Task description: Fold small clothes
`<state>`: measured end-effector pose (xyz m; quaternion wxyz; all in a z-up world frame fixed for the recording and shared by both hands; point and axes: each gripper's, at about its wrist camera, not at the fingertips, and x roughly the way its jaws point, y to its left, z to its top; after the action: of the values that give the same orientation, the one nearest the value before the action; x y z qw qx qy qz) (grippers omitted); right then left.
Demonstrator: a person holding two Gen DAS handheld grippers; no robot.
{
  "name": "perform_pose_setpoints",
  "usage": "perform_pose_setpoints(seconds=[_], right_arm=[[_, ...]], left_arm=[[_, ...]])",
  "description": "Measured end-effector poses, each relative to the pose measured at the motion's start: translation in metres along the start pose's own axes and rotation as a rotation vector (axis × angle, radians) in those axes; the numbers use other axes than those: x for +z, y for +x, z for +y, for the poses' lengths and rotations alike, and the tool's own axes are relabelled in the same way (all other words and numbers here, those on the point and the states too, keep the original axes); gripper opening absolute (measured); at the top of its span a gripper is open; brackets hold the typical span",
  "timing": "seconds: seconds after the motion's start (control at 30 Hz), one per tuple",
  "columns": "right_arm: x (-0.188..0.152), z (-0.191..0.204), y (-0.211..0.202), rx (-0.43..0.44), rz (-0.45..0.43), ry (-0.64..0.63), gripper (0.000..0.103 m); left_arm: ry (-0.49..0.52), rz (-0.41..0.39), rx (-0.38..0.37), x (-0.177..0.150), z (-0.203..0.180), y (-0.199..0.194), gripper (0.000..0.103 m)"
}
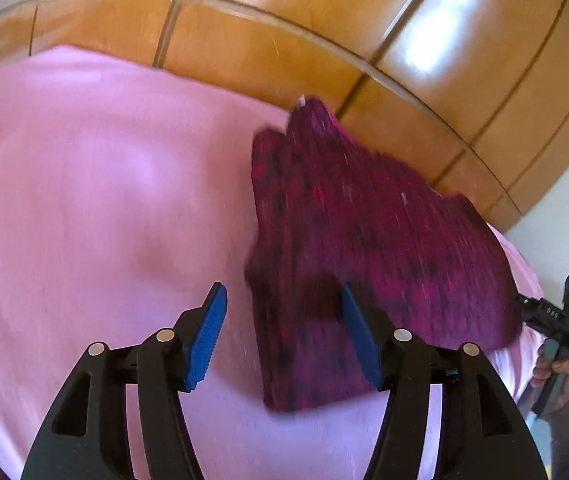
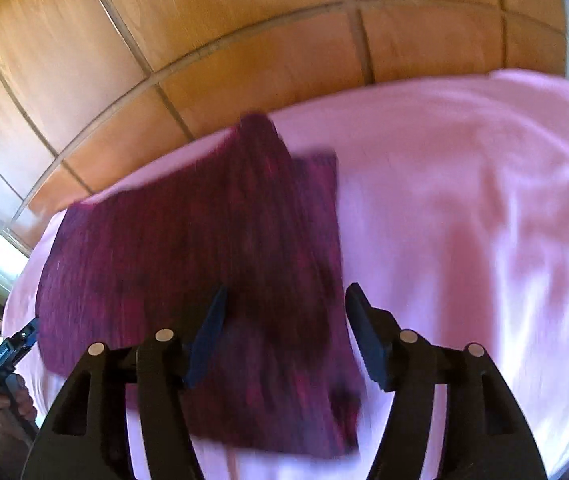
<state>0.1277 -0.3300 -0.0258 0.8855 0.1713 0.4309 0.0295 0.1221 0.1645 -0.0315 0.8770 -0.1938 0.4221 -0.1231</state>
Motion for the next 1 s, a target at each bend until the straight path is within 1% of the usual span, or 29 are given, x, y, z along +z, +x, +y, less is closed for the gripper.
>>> perform_pose_setpoints(seconds=[0.07, 0.1, 0.13, 0.17, 0.2, 0.23, 0.27, 0.33, 0.4, 0.5, 0.57, 0.63, 0.73, 0.77, 0.8, 0.83, 0.87, 0.9, 0.93, 1.0], right_arm=[[-0.02, -0.002, -0.011, 0.01, 0.01, 0.013, 0.058], [-0.026, -0.002, -0.013, 0.013, 0.014, 0.01, 0.047], [-0.033, -0.001, -0.014, -0.003, 0.01, 0.002, 0.039], [-0.039, -0.001, -0.016, -0.013, 0.007, 0.001, 0.035], [-0.04, -0.001, -0.017, -0.006, 0.007, 0.016, 0.024], [-0.038, 0.0, -0.019, -0.001, 0.003, 0.025, 0.017], [-0.036, 0.002, -0.025, 0.001, -0.01, 0.024, 0.016], [-0.033, 0.008, -0.038, 0.018, -0.035, 0.008, 0.014], [-0.036, 0.009, -0.051, 0.036, -0.046, 0.002, 0.013], [-0.046, 0.01, -0.076, 0.074, -0.051, -0.01, 0.013], [-0.052, 0.01, -0.081, 0.08, -0.033, -0.018, 0.013], [-0.066, 0.008, -0.087, 0.067, -0.003, -0.033, 0.013], [-0.087, 0.0, -0.09, 0.045, 0.046, -0.029, 0.013], [-0.092, -0.001, -0.09, 0.04, 0.059, -0.032, 0.013], [-0.094, -0.001, -0.09, 0.039, 0.063, -0.033, 0.014], [-0.092, -0.002, -0.09, 0.038, 0.057, -0.026, 0.018], [-0.087, -0.002, -0.091, 0.039, 0.047, -0.016, 0.019], [-0.082, -0.001, -0.092, 0.035, 0.03, -0.013, 0.023], [-0.075, 0.0, -0.093, 0.031, 0.007, -0.01, 0.033], [-0.061, 0.006, -0.094, 0.023, -0.033, -0.016, 0.047]], left_arm=[[-0.021, 0.02, -0.033, -0.013, -0.001, -0.001, 0.057], [-0.038, 0.037, -0.056, -0.021, -0.001, 0.001, 0.048], [-0.042, 0.046, -0.067, -0.025, -0.002, 0.004, 0.043], [-0.046, 0.049, -0.069, -0.029, -0.004, 0.006, 0.036], [-0.053, 0.047, -0.072, -0.028, -0.004, 0.007, 0.025], [-0.065, 0.044, -0.076, -0.027, -0.004, 0.005, 0.017], [-0.075, 0.036, -0.079, -0.026, -0.004, 0.002, 0.011], [-0.057, 0.01, -0.079, -0.025, -0.008, -0.01, 0.009], [-0.033, 0.004, -0.086, -0.028, -0.014, -0.022, 0.009], [-0.036, 0.008, -0.101, -0.032, -0.014, -0.034, 0.009], [-0.039, 0.013, -0.105, -0.038, -0.01, -0.044, 0.009], [-0.051, 0.029, -0.114, -0.047, -0.006, -0.055, 0.009], [-0.037, 0.068, -0.108, -0.067, -0.01, -0.065, 0.01], [-0.027, 0.076, -0.094, -0.072, -0.01, -0.067, 0.011], [-0.013, 0.07, -0.063, -0.073, -0.011, -0.068, 0.013], [-0.005, 0.063, -0.05, -0.072, -0.011, -0.068, 0.014], [-0.007, 0.056, -0.061, -0.067, -0.01, -0.067, 0.017], [-0.017, 0.041, -0.061, -0.064, -0.008, -0.067, 0.026], [-0.023, 0.023, -0.057, -0.061, -0.007, -0.069, 0.032], [-0.02, -0.016, -0.056, -0.047, -0.007, -0.068, 0.035]])
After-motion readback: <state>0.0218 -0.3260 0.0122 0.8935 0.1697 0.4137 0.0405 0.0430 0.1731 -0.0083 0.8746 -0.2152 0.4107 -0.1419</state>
